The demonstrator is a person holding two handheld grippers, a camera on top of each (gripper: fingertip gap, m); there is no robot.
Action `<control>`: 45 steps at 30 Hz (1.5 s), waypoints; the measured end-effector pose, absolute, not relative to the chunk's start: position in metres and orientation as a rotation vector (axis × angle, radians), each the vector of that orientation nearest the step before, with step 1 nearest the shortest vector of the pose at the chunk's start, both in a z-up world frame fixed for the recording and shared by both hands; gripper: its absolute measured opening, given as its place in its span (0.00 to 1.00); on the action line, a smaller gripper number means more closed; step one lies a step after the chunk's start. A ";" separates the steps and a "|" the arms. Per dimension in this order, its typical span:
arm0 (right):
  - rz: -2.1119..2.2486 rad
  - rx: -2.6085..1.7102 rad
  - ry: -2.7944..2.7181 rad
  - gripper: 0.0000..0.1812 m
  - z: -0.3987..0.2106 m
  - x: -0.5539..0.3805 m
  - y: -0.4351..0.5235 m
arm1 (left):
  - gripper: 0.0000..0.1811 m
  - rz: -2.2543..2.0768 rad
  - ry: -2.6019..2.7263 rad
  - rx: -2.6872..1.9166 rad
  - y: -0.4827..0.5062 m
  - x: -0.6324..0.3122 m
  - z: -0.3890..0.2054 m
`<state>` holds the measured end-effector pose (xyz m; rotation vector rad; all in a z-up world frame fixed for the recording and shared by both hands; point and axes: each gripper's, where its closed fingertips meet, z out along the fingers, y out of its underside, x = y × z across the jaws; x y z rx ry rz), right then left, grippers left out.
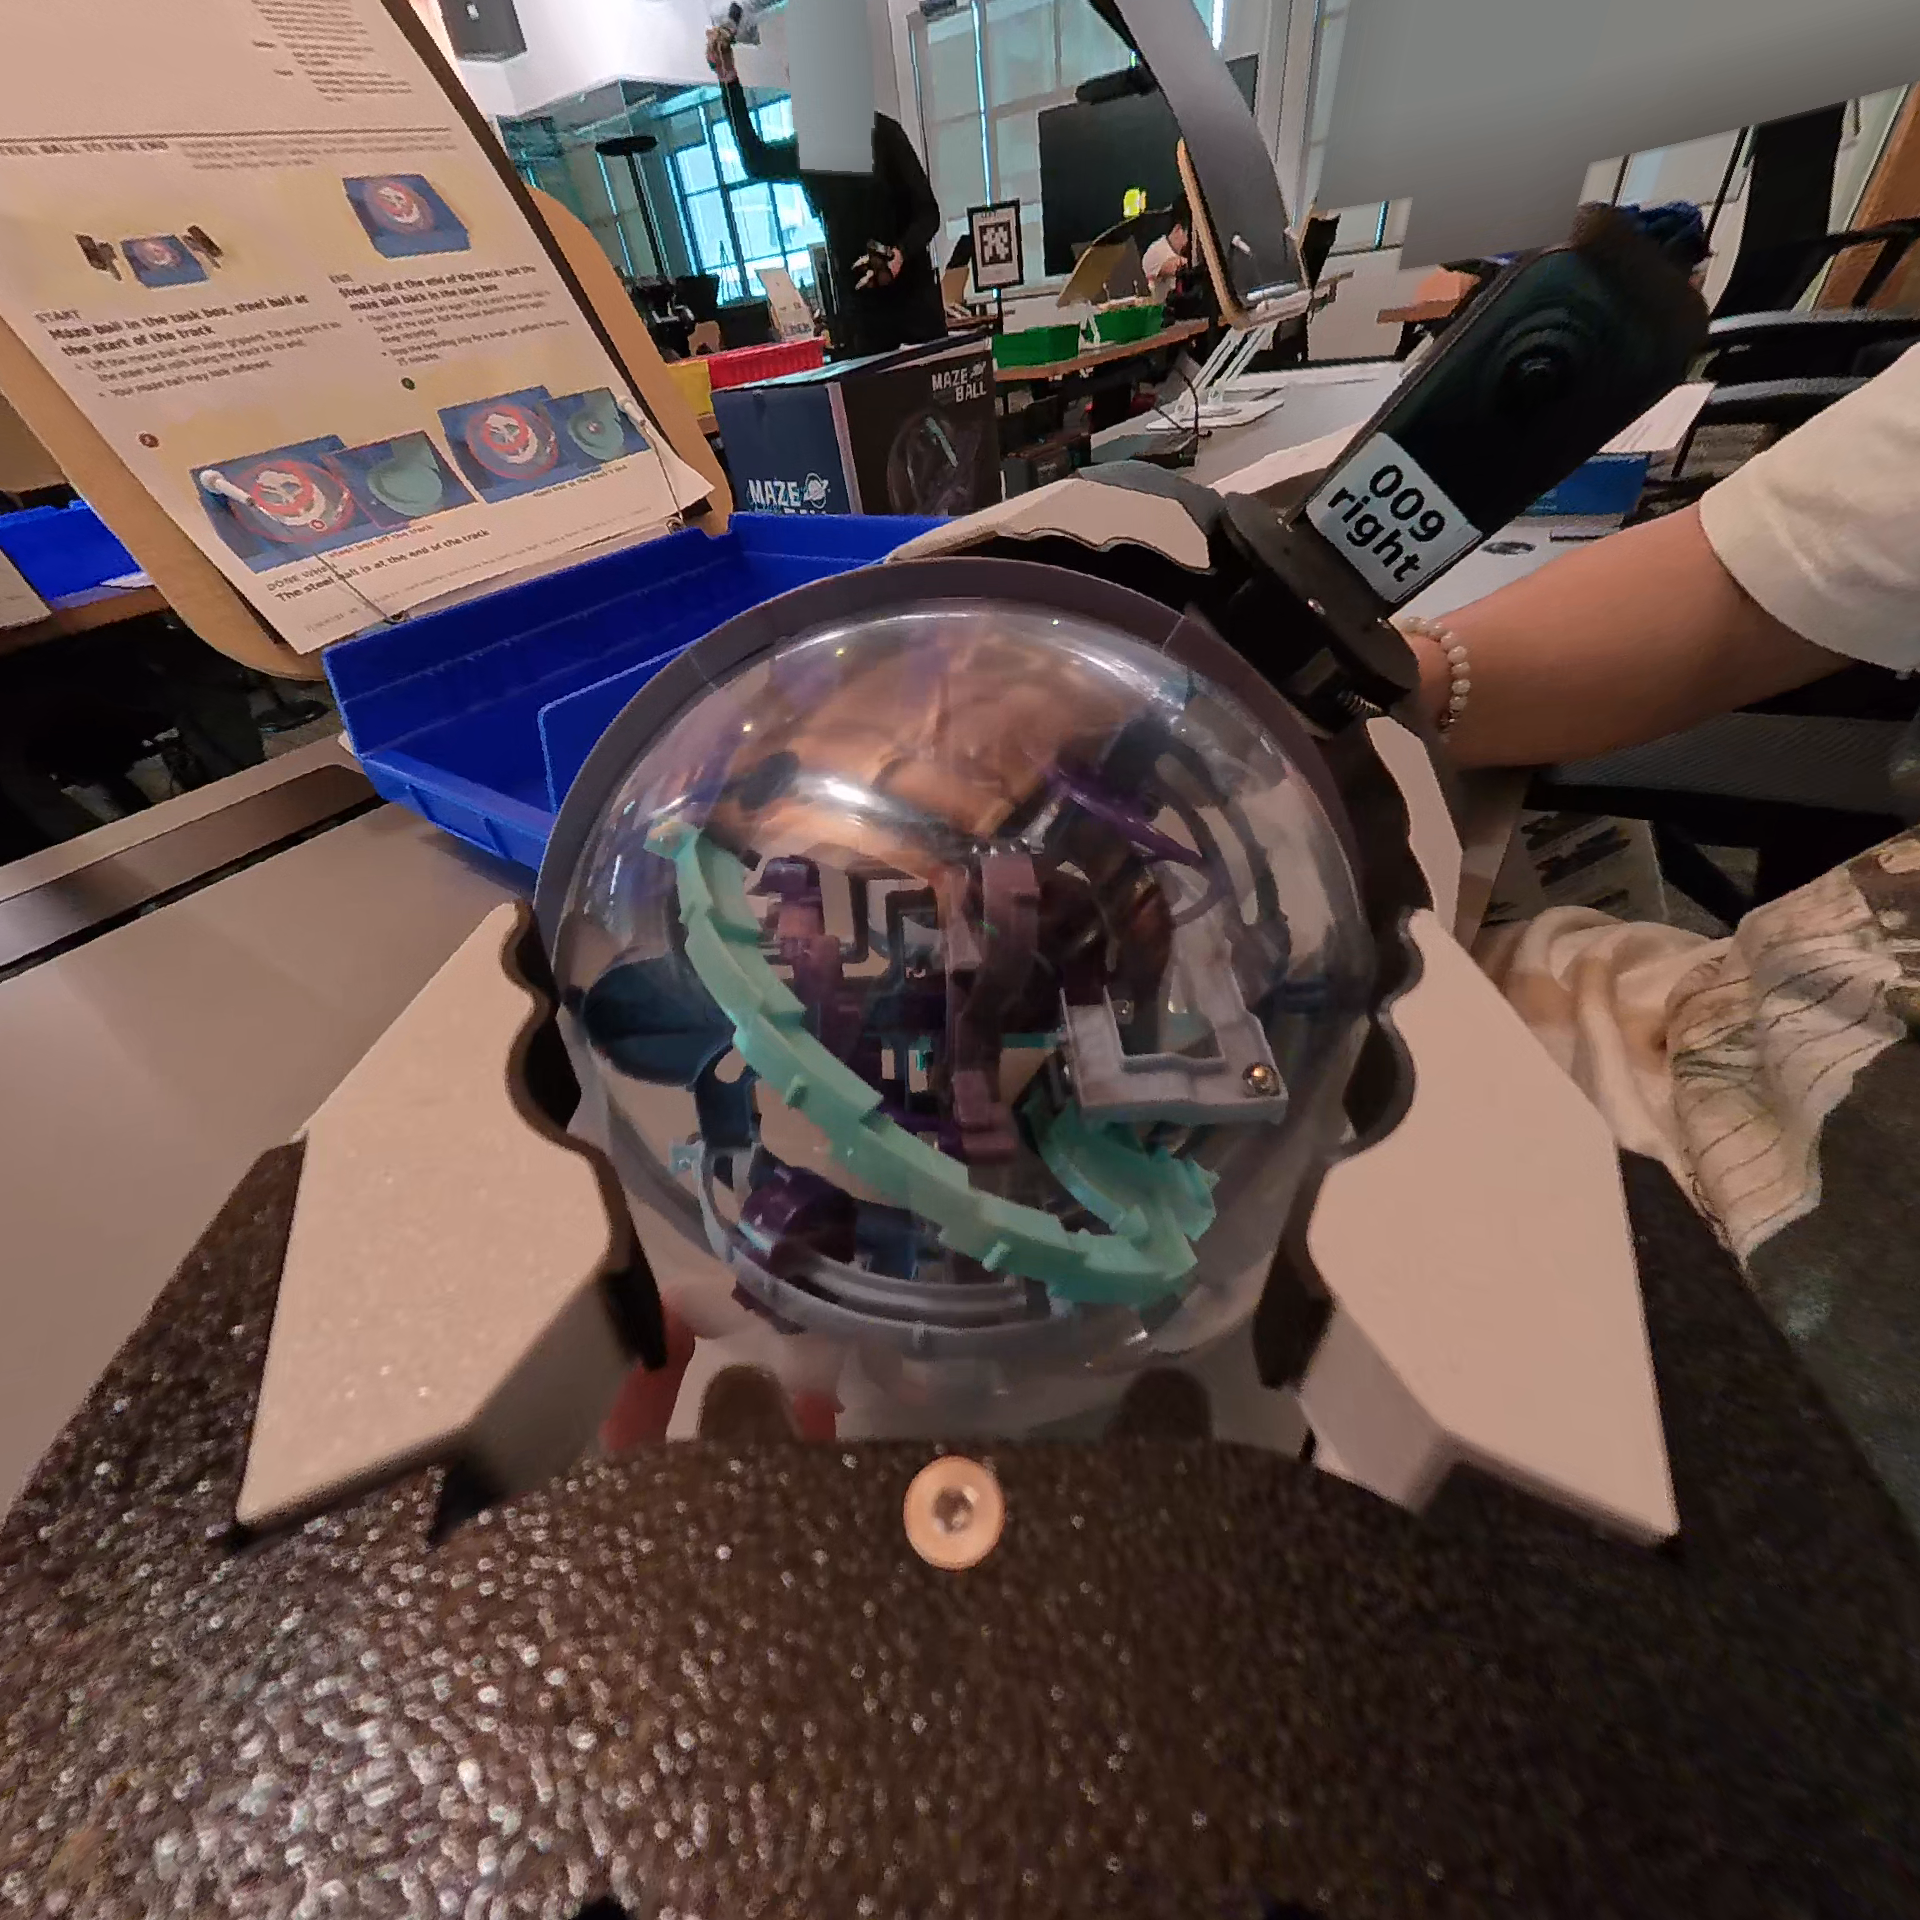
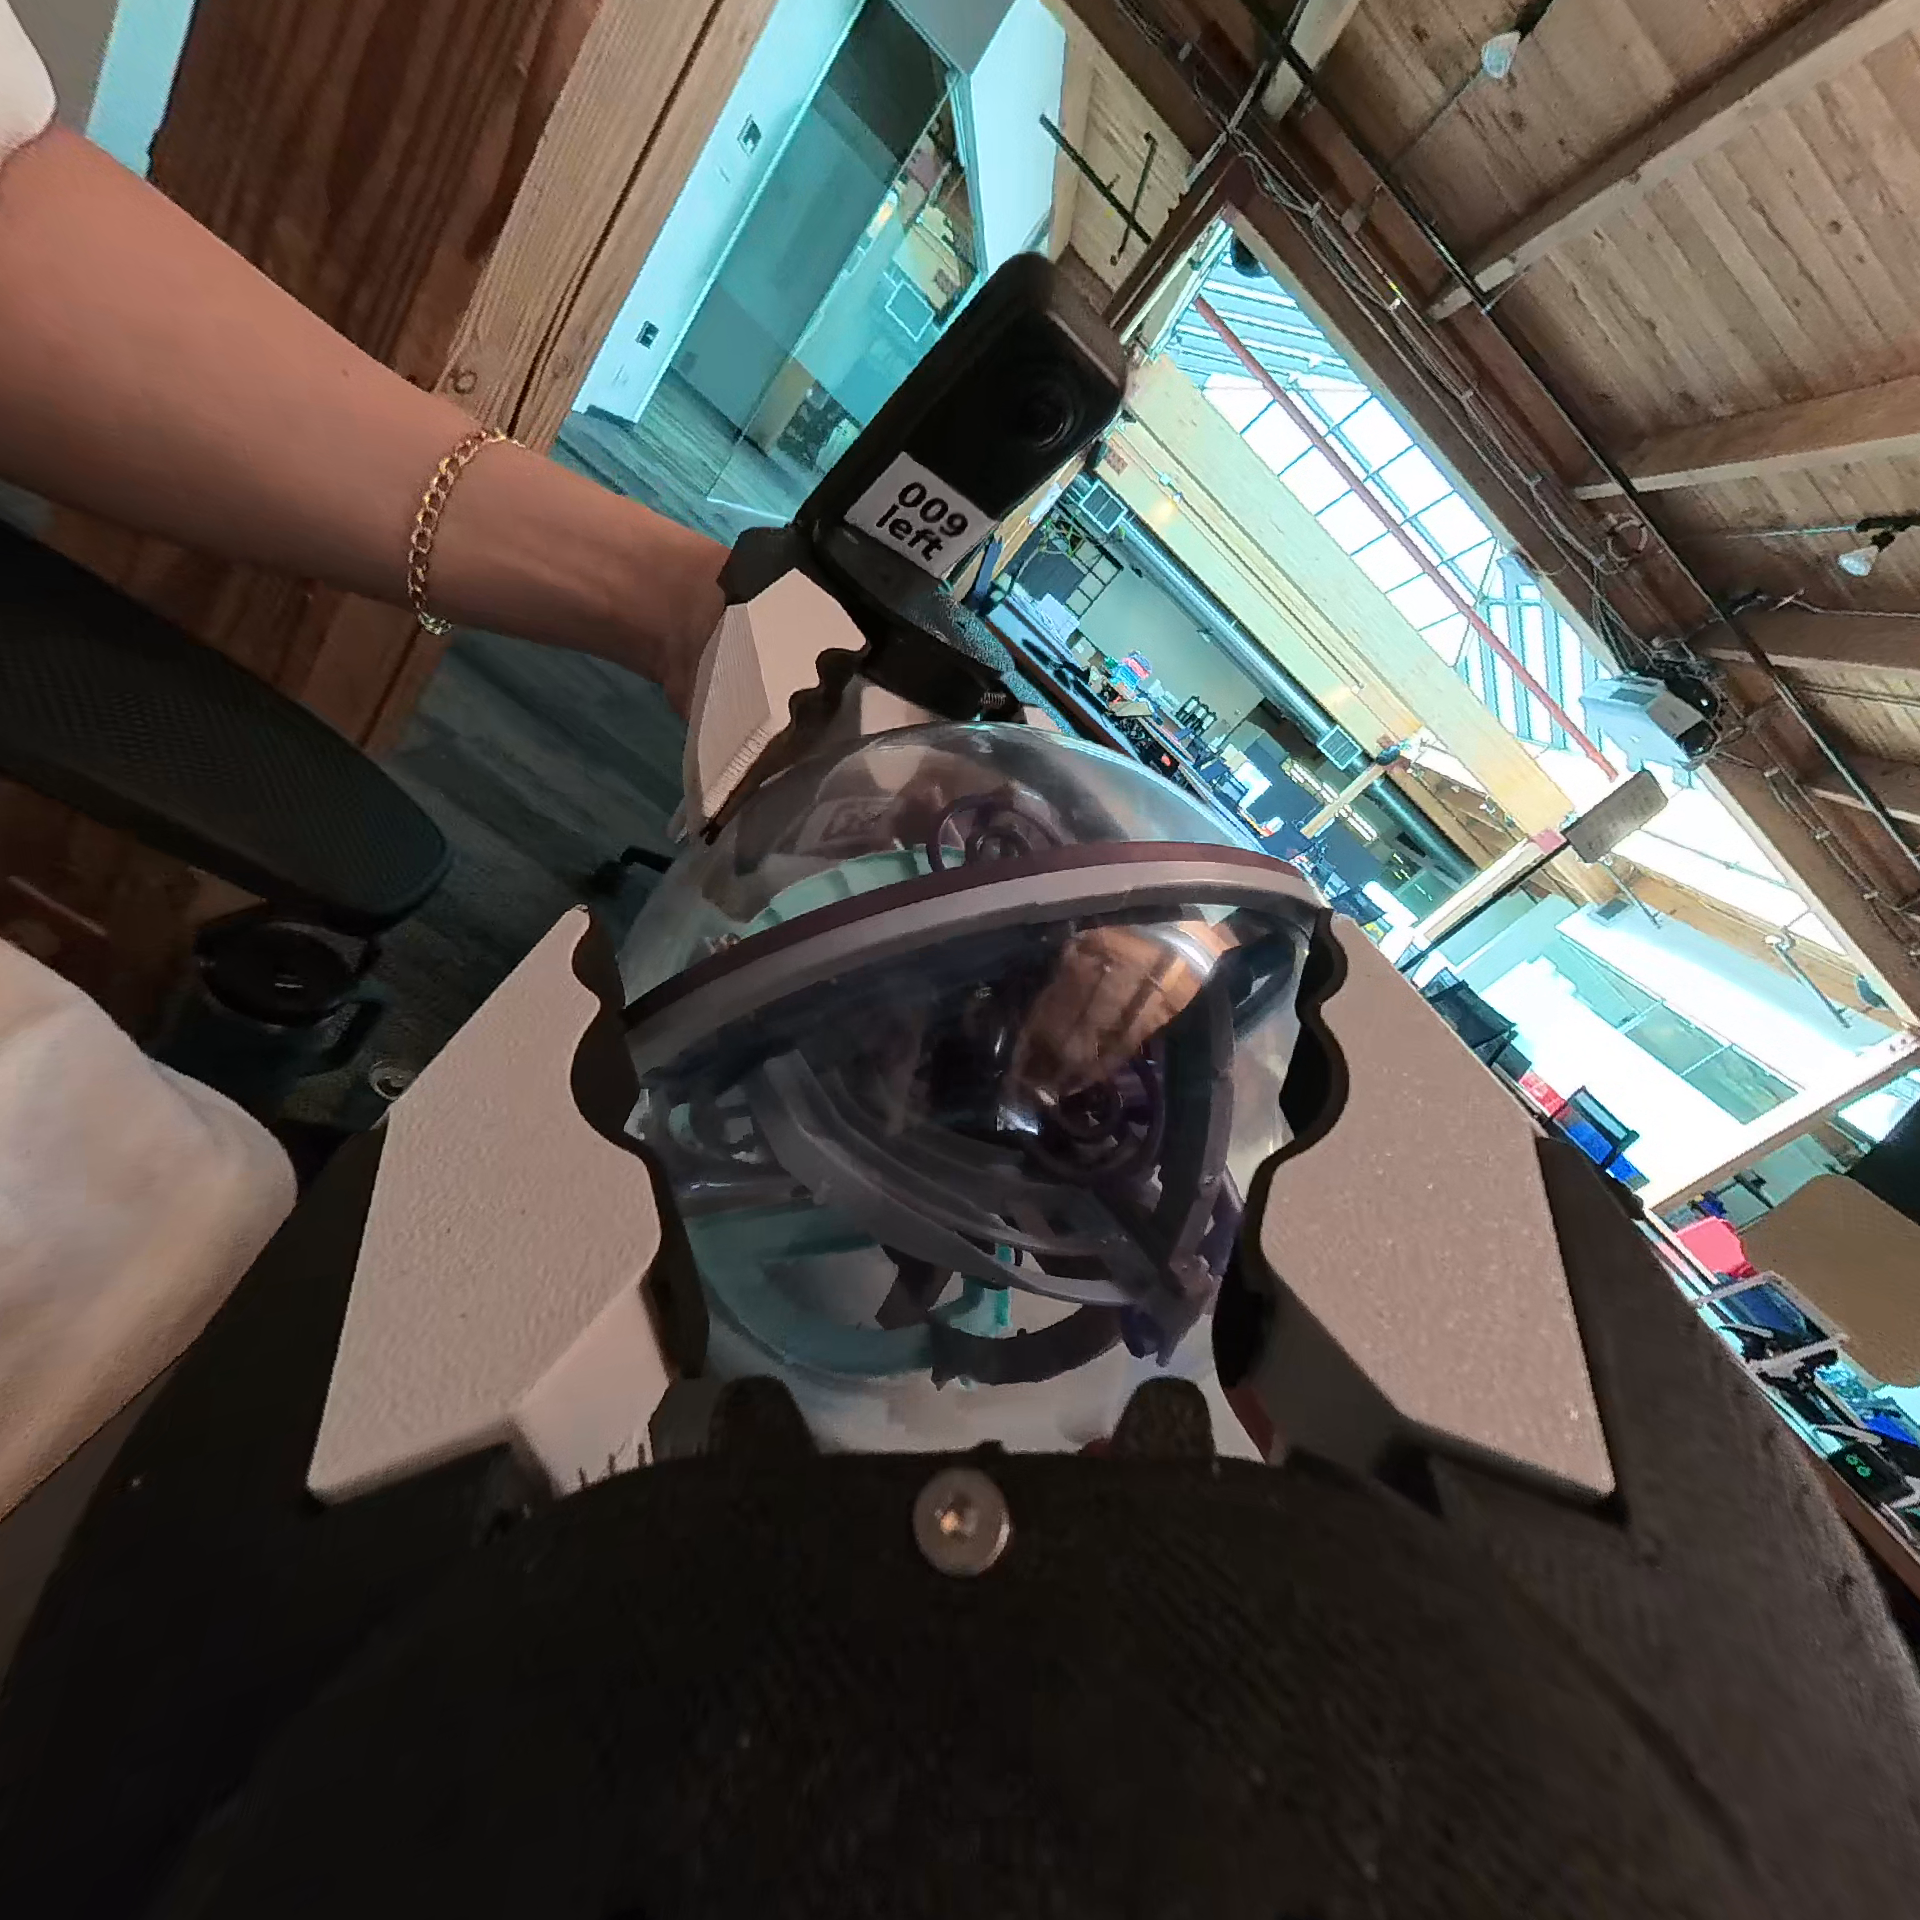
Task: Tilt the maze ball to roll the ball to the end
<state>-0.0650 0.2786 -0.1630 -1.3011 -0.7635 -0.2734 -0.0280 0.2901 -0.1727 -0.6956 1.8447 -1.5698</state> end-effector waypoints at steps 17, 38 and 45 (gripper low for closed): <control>-0.234 -1.282 -0.673 0.66 -0.158 -0.063 0.281 | 0.82 -1.562 1.902 -0.689 0.292 -0.028 -0.177; -0.276 -1.242 -0.604 0.68 -0.160 -0.060 0.276 | 0.82 -1.565 1.967 -0.680 0.287 -0.026 -0.180; -0.261 -1.245 -0.590 0.68 -0.160 -0.059 0.277 | 0.82 -1.586 1.958 -0.693 0.289 -0.025 -0.179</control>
